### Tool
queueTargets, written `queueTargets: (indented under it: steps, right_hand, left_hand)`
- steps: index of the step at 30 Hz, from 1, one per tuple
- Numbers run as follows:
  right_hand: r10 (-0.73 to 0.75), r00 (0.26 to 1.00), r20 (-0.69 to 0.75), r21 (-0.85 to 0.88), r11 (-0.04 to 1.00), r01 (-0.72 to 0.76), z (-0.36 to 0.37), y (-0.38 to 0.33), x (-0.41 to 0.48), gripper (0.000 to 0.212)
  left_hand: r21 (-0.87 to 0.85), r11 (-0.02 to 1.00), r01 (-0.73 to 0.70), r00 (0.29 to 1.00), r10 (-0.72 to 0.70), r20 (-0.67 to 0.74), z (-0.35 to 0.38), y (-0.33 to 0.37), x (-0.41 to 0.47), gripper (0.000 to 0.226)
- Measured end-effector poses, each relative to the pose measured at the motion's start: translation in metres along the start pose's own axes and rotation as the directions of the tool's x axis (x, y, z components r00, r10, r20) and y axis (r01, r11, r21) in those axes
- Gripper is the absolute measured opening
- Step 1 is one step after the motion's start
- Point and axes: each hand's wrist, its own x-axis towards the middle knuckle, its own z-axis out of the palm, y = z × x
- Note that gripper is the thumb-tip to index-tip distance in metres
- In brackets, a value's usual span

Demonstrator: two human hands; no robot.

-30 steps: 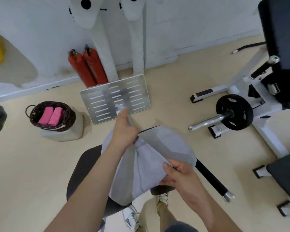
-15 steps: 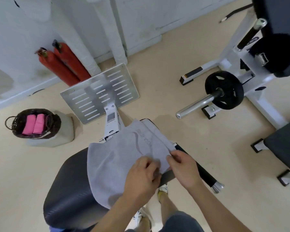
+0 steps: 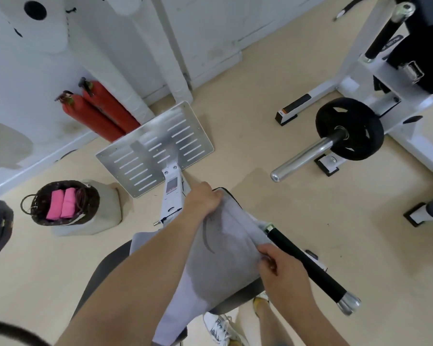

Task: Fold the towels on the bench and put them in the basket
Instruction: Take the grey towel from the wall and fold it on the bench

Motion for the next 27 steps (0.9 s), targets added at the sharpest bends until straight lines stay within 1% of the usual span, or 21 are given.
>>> queueTargets:
  steps: [3,6,8,10,11,13,15,17,18,20,21,22,23,24,25,27]
  right_hand:
    - [-0.036,0.997,0.068,-0.010,0.999,0.036,-0.004,0.011,0.002,0.023]
    - [-0.050,0.995,0.088,0.012,0.999,0.049,-0.005,0.016,0.003,0.021]
    - [-0.051,0.994,0.092,0.037,0.998,0.048,-0.006,0.017,0.005,0.019]
    - [-0.035,0.995,0.096,0.080,0.996,0.028,-0.007,0.019,0.006,0.018]
    - [-0.021,0.994,0.107,0.111,0.994,0.009,-0.008,0.019,0.004,0.018]
    - [0.029,0.992,0.120,0.202,0.978,-0.053,-0.010,0.018,0.001,0.018]
    - [0.101,0.990,0.103,0.310,0.942,-0.129,-0.010,0.016,-0.002,0.030]
    - [0.178,0.981,0.076,0.386,0.902,-0.194,-0.008,0.014,-0.003,0.044]
    - [0.204,0.977,0.063,0.404,0.890,-0.212,-0.006,0.014,-0.003,0.047]
    - [0.225,0.974,0.030,0.403,0.889,-0.218,-0.003,0.013,-0.001,0.046]
    - [0.222,0.975,0.015,0.391,0.896,-0.210,-0.002,0.012,0.000,0.041]
    - [0.218,0.976,0.007,0.383,0.901,-0.204,-0.002,0.011,0.000,0.035]
    - [0.215,0.976,0.008,0.381,0.902,-0.202,-0.002,0.011,0.001,0.030]
    - [0.208,0.978,0.015,0.384,0.902,-0.198,-0.002,0.011,0.001,0.027]
    - [0.198,0.980,0.020,0.384,0.904,-0.191,-0.003,0.011,0.000,0.023]
    - [0.177,0.984,-0.009,0.389,0.907,-0.160,-0.006,0.012,-0.002,0.009]
  left_hand:
    - [0.126,0.992,0.018,1.000,-0.016,-0.016,0.007,0.003,0.015,0.040]
    - [0.162,0.985,0.051,0.998,-0.044,-0.046,0.009,0.006,0.023,0.036]
    - [0.111,0.991,0.068,0.996,-0.062,-0.063,0.006,0.006,0.025,0.030]
    - [-0.017,0.998,0.067,0.990,-0.069,-0.124,-0.002,0.008,0.022,0.017]
    - [-0.080,0.996,0.049,0.981,-0.063,-0.181,-0.008,0.010,0.017,0.013]
    - [-0.160,0.986,-0.040,0.947,-0.014,-0.320,-0.022,0.014,0.006,0.022]
    - [-0.188,0.971,-0.150,0.904,0.058,-0.423,-0.036,0.020,-0.007,0.024]
    - [-0.175,0.965,-0.197,0.897,0.105,-0.428,-0.043,0.030,-0.015,0.021]
    - [-0.147,0.969,-0.199,0.905,0.124,-0.407,-0.041,0.035,-0.015,0.023]
    - [-0.064,0.974,-0.216,0.936,0.188,-0.296,-0.033,0.044,-0.011,0.026]
    - [-0.007,0.970,-0.243,0.951,0.236,-0.199,-0.027,0.047,-0.009,0.025]
    - [0.067,0.959,-0.277,0.957,0.281,-0.071,-0.020,0.047,-0.007,0.024]
    - [0.147,0.938,-0.314,0.949,0.307,0.068,-0.014,0.047,-0.008,0.029]
    - [0.223,0.907,-0.357,0.930,0.324,0.174,-0.009,0.045,-0.007,0.037]
    - [0.289,0.867,-0.407,0.908,0.349,0.234,-0.006,0.043,-0.008,0.044]
    - [0.359,0.776,-0.519,0.854,0.451,0.260,-0.005,0.040,-0.011,0.052]
